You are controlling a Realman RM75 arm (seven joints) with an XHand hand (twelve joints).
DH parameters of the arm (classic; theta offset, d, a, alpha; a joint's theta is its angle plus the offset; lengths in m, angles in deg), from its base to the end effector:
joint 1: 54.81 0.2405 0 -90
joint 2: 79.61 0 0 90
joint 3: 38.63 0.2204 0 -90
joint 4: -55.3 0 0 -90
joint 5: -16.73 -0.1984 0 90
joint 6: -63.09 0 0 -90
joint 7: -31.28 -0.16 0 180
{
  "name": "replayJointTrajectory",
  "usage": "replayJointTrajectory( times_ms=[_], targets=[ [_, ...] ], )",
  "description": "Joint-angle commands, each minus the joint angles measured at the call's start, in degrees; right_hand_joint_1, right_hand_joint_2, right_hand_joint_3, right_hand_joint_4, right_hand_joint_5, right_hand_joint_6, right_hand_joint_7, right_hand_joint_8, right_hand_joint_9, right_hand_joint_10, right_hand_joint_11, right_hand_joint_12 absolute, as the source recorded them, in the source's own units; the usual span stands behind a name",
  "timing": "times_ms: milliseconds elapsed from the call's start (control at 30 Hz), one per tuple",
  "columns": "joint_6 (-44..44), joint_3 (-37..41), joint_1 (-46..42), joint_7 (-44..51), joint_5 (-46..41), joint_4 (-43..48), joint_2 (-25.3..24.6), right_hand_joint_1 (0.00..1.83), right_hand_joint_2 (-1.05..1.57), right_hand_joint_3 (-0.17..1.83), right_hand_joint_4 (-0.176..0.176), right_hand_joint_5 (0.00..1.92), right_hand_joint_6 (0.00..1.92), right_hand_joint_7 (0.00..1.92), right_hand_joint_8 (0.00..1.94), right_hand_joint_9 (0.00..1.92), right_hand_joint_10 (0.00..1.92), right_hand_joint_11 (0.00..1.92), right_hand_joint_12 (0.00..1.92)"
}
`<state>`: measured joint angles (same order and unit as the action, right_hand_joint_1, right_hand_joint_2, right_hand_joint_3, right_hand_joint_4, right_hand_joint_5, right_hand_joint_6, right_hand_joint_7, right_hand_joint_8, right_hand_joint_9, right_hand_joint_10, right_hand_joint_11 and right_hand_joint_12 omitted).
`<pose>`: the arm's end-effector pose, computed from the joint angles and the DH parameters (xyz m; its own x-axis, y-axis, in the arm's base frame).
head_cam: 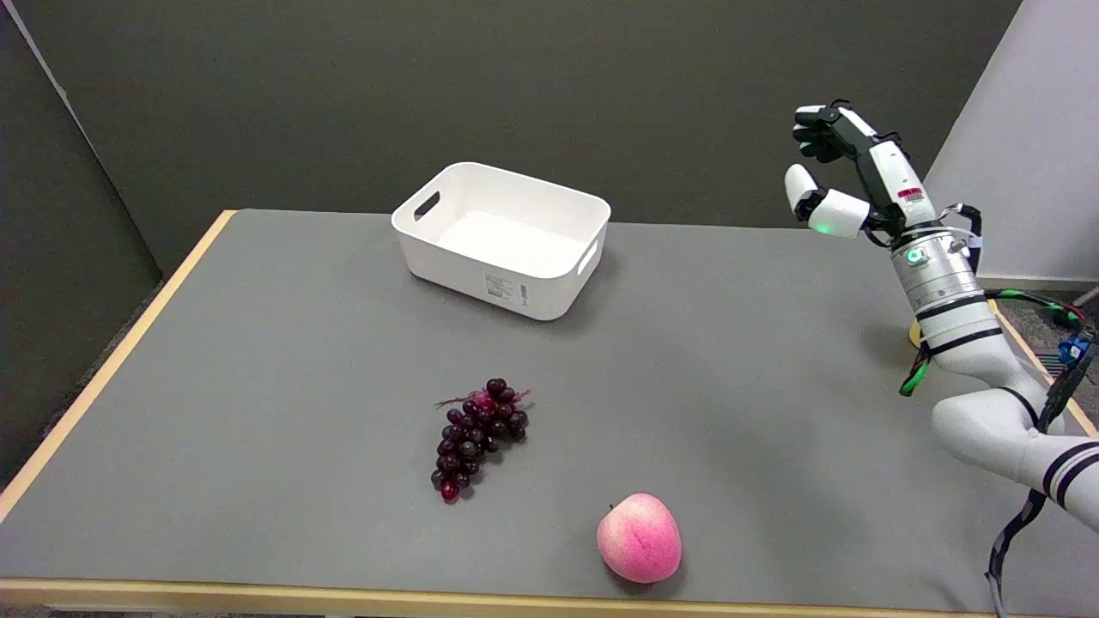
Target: Pick up the grape.
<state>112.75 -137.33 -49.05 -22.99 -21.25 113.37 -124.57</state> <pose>-0.1587 -0.3326 0.4713 0.6692 0.4161 0.6157 -0.5951 -0.1961 0.7794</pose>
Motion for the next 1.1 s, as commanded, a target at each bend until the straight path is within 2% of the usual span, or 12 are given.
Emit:
replayJointTrajectory(
  times_ms=[33,200,267,333,400,467,633,700,800,867,1100],
  targets=[
    [3.3,0.5,1.3,-9.2,7.4,-3.5,1.6,0.64,0.8,0.88,-0.031,0.31,0.59,0.47,0.53,0.38,1.05,0.23,1.43],
    [9.9,0.5,-1.3,-13.2,12.7,1.2,5.1,0.61,0.75,0.98,-0.006,0.3,0.61,0.46,0.55,0.41,0.99,0.24,1.43],
    [13.1,-0.3,-2.4,-15.2,15.6,4.2,6.9,0.59,0.74,0.98,0.03,0.3,0.6,0.46,0.53,0.41,0.96,0.24,1.4],
    [14.4,-0.9,-3.2,-15.1,18.1,6.5,7.7,0.61,0.76,0.91,0.047,0.3,0.57,0.47,0.49,0.4,0.97,0.24,1.38],
    [14.6,-1.3,-3.4,-14.7,20.8,8.1,7.9,0.59,0.7,1.0,0.091,0.27,0.57,0.44,0.51,0.42,0.88,0.22,1.33],
    [13.3,-1.4,-3.4,-13.1,24.2,9.8,7.7,0.66,0.7,0.98,0.1,0.27,0.54,0.44,0.49,0.4,0.87,0.21,1.33],
    [10.3,-2.1,-3.4,-4.8,33.4,14.7,6.9,0.76,0.68,1.0,0.112,0.24,0.5,0.37,0.43,0.34,0.77,0.16,1.25],
    [8.8,-3.3,-3.4,-2.6,36.6,16.8,6.9,0.73,0.68,1.03,0.113,0.21,0.49,0.34,0.43,0.32,0.73,0.16,1.19],
    [7.8,-5.8,-3.3,-2.0,40.6,19.0,6.6,0.77,0.67,1.02,0.106,0.19,0.45,0.29,0.37,0.28,0.69,0.13,1.17],
    [7.8,-7.0,-3.2,-1.9,42.7,19.6,5.1,0.74,0.67,1.04,0.1,0.16,0.43,0.25,0.35,0.25,0.66,0.12,1.13],
    [7.6,-11.0,-2.0,0.8,52.2,17.0,-4.6,0.74,0.65,1.05,0.086,0.1,0.39,0.17,0.29,0.18,0.6,0.08,1.09]
  ],
)
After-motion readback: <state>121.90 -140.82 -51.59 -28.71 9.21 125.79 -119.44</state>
